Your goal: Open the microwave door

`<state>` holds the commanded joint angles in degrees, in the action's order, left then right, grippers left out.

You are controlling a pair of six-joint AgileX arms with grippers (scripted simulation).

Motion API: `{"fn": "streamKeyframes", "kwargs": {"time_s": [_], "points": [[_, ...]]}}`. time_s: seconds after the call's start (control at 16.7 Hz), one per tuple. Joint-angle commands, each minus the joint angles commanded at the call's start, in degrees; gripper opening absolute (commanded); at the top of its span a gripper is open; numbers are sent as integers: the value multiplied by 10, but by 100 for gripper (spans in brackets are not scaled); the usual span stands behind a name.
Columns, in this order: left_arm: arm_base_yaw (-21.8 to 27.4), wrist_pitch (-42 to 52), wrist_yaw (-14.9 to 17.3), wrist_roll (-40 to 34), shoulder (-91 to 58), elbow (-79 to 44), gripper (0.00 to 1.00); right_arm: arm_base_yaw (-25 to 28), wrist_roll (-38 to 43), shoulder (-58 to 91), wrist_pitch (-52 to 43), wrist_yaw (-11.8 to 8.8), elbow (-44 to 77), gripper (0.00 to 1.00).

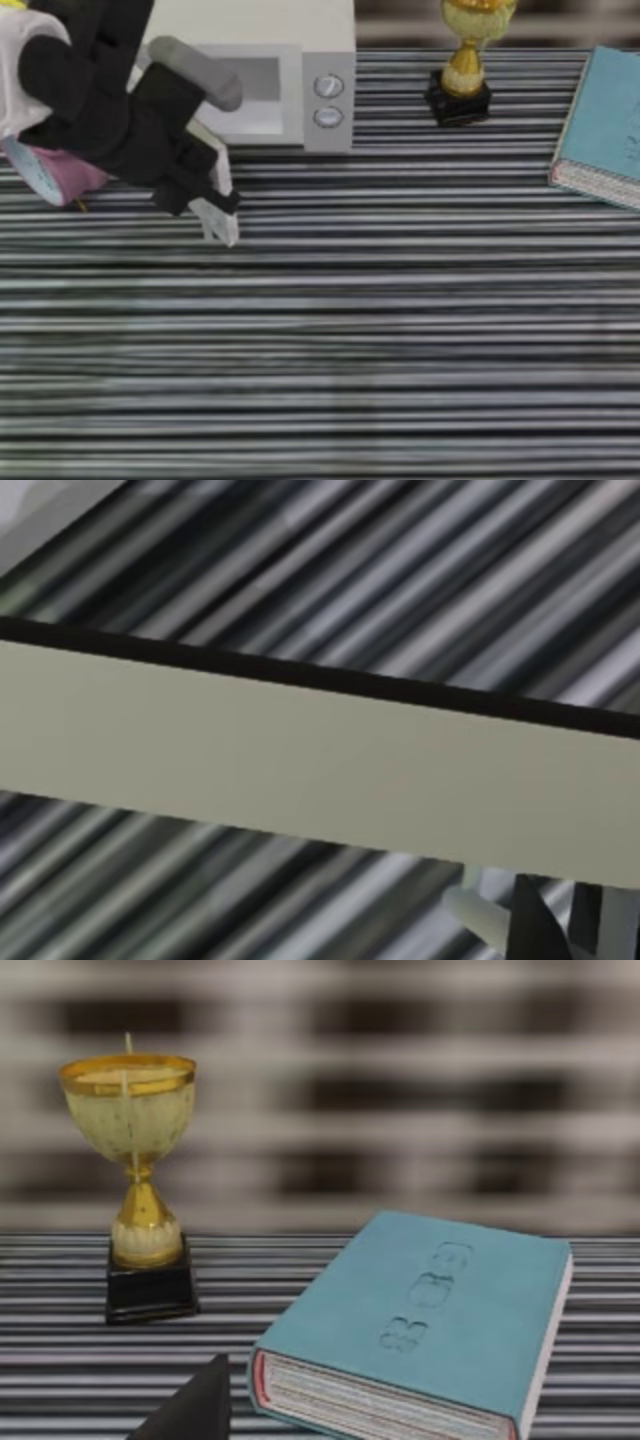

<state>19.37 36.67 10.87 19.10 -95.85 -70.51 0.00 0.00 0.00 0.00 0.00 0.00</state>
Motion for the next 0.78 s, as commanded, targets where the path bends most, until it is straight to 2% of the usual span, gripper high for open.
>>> {"fn": "streamKeyframes", "kwargs": {"time_s": [0.3,0.78], "points": [[-26,11,30,60,16,13,0,0,0,0,0,0,0,100],[-26,11,31,61,16,12,0,0,0,0,0,0,0,100]]}}
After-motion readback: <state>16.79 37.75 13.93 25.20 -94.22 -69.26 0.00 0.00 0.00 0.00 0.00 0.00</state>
